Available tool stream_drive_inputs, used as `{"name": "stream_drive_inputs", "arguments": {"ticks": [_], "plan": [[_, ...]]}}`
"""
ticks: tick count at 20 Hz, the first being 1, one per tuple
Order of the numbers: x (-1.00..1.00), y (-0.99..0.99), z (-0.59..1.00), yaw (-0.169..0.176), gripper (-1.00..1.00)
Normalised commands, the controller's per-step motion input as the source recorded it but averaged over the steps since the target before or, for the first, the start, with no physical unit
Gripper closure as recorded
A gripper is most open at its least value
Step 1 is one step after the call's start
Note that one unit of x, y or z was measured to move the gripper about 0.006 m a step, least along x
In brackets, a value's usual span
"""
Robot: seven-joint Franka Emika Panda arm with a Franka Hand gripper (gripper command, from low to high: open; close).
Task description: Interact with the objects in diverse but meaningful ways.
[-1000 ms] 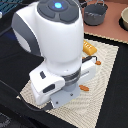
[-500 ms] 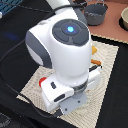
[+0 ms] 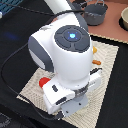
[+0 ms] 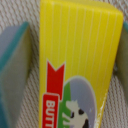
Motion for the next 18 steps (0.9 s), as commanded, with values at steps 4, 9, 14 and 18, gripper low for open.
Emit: {"name": "stream_drive_inputs", "arguments": {"ticks": [4, 9, 14, 18], "plan": [[0.02, 0.27, 0.84, 0.054, -1.0], [0.08, 0.54, 0.81, 0.165, -1.0], [-0.05, 0.54, 0.17, 0.191, -1.0], [-0.22, 0.45, -0.01, 0.197, -1.0]]}}
